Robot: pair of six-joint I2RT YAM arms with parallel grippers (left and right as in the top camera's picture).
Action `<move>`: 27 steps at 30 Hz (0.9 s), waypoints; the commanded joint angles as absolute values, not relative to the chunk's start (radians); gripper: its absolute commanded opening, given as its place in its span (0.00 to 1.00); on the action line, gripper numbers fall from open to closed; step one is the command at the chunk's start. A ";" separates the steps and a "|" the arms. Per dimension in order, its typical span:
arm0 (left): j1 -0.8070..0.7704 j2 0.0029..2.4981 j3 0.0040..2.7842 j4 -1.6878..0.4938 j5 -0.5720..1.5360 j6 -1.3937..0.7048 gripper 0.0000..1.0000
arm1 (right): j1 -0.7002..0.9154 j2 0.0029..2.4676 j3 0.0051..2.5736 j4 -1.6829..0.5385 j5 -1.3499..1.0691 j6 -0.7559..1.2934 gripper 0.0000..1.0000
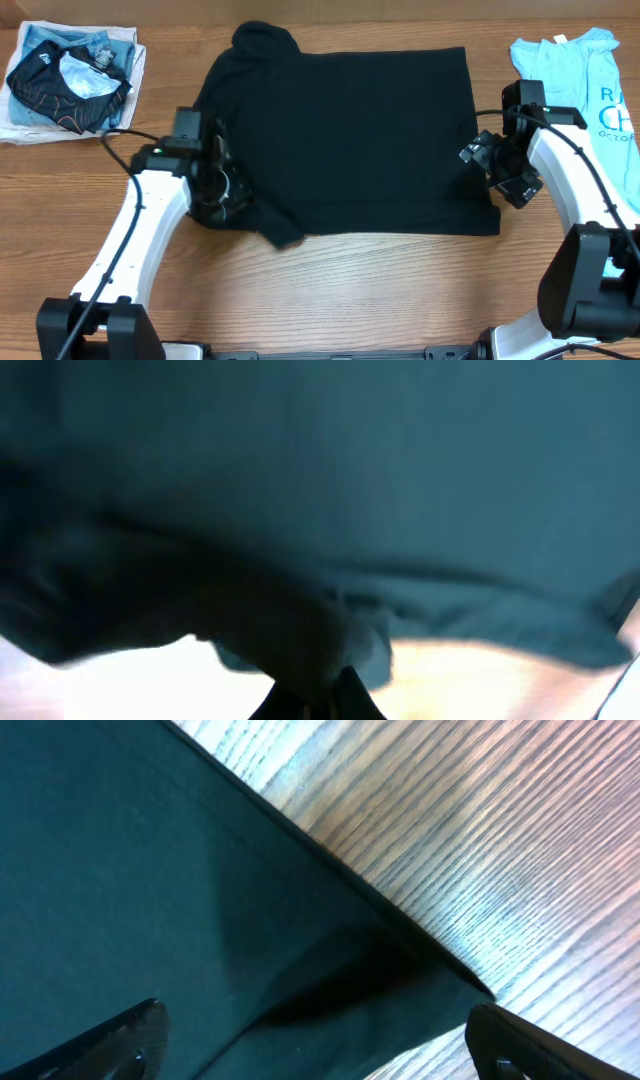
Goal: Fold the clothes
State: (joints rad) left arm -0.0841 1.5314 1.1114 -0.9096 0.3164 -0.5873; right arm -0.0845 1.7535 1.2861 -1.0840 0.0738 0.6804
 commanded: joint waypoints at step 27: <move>-0.033 1.517 1.128 -0.682 0.059 -0.628 0.10 | -0.085 1.745 1.188 -1.090 -0.036 0.772 0.95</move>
State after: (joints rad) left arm -0.0372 1.5314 1.1118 -0.6811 0.0799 -0.6228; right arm -0.0845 1.7535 1.1942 -1.0813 -0.0261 0.7448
